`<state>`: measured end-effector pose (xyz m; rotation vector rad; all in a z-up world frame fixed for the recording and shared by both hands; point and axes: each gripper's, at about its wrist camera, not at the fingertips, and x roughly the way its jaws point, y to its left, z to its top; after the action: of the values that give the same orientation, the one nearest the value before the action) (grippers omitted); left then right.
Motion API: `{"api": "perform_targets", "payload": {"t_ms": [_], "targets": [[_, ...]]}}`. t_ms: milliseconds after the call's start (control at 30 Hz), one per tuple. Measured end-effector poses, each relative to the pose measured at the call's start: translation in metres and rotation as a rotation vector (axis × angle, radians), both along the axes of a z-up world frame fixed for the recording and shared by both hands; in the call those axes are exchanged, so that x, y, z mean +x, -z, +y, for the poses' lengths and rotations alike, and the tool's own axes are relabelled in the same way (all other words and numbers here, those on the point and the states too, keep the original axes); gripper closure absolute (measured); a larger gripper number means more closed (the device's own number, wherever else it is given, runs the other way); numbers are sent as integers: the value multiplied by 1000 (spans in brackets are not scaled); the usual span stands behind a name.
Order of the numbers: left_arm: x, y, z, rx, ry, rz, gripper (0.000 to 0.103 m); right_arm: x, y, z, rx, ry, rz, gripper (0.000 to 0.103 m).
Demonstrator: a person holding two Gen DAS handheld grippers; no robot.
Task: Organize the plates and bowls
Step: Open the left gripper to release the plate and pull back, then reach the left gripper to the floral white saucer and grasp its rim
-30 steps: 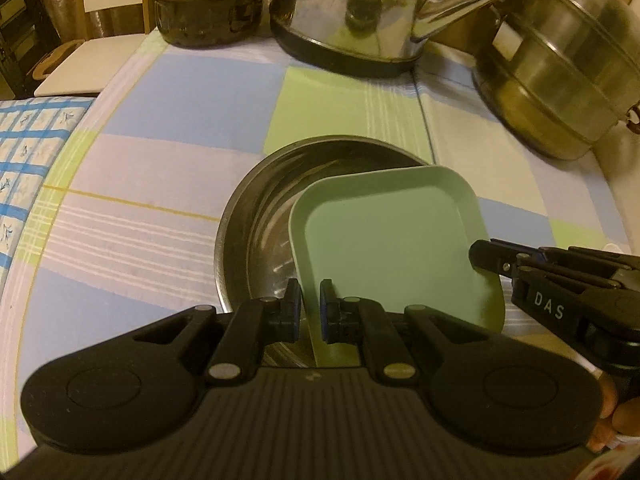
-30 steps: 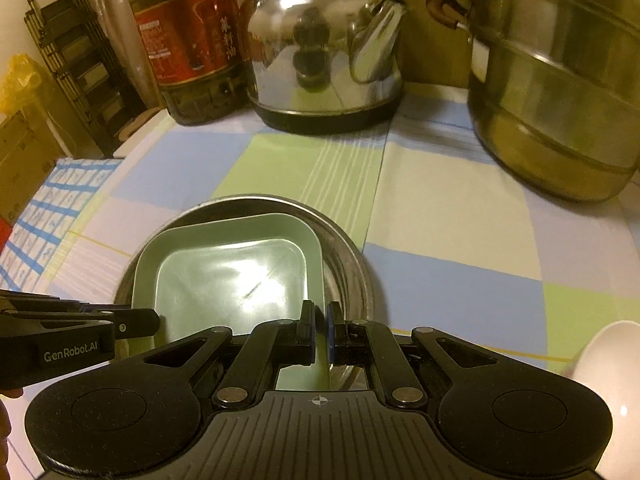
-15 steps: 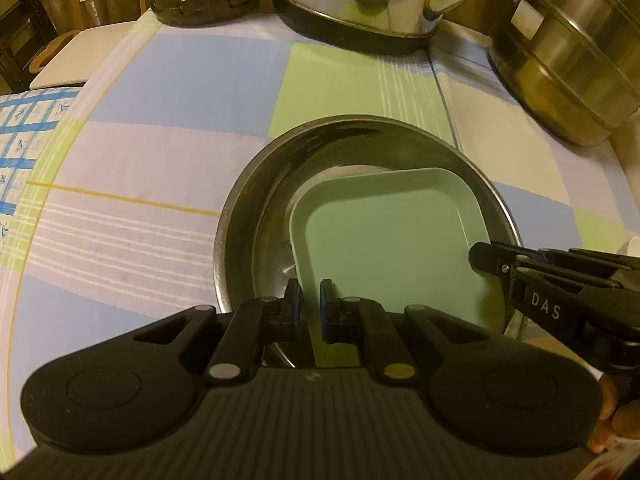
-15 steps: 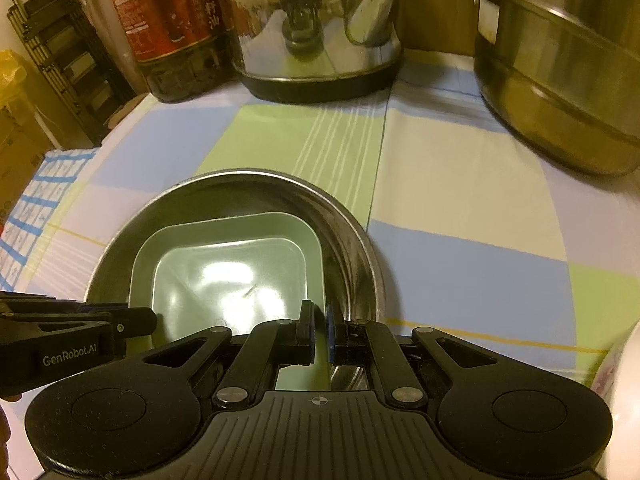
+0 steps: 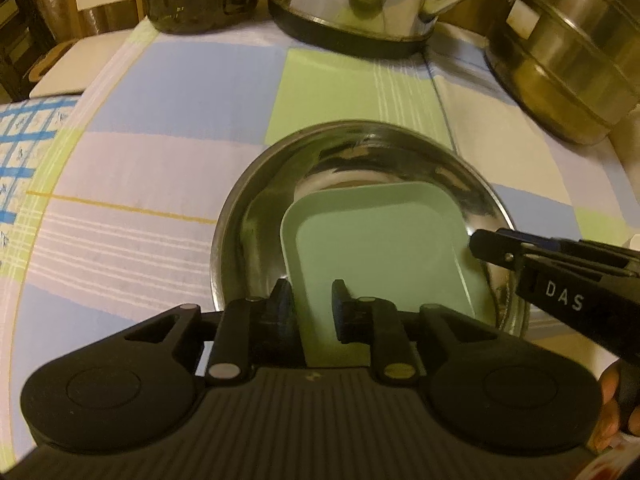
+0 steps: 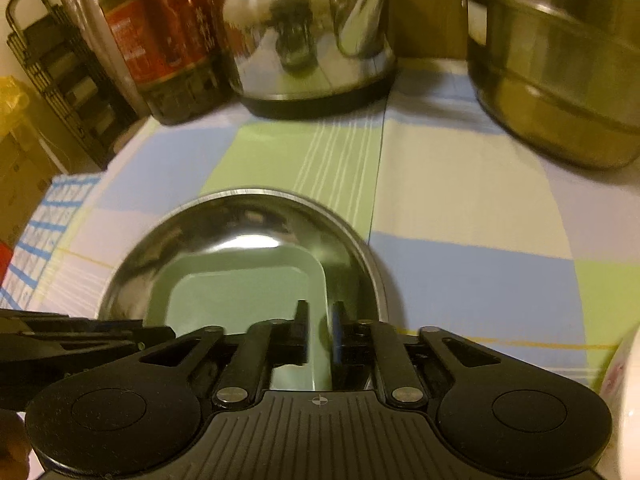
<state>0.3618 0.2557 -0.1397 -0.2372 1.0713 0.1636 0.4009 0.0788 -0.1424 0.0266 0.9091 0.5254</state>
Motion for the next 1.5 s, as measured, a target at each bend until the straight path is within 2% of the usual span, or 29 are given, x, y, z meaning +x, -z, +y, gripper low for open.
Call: {"api": "perform_targets", "payload": {"t_ms": [33,67,167,367,600,667,733,833,1300,1500], "targets": [[-1,-2,-1,5,2,-4,81,-1,-3,-1,9,-1,-8,70],[-1,-4,-2,11,4,-10,81,-3,-6,-2,18,-1,-14,68],[-5,-17,-10,34,21,-41,81,-10,-16,-7,46,5,-35,66],[-34,-47,-34,90,63,-106,72,-33,-42,-29,120,15,-69,66],[-86,-74,-65,68,77,-136,67,-77,-67,-71,199,23,-73,62],[-101,-78,-74,68,81,-140,66,-92,-73,-83,220,26,-67,58],[-116,-81,-84,69,84,-138,66,-109,-77,-97,245,33,-58,43],[-138,-85,-99,68,90,-141,65,-132,-81,-115,263,37,-55,39],[-221,-93,-172,55,136,-137,65,-231,-81,-195,250,39,-60,33],[-244,-91,-189,50,141,-127,65,-263,-76,-215,196,17,-69,33]]}}
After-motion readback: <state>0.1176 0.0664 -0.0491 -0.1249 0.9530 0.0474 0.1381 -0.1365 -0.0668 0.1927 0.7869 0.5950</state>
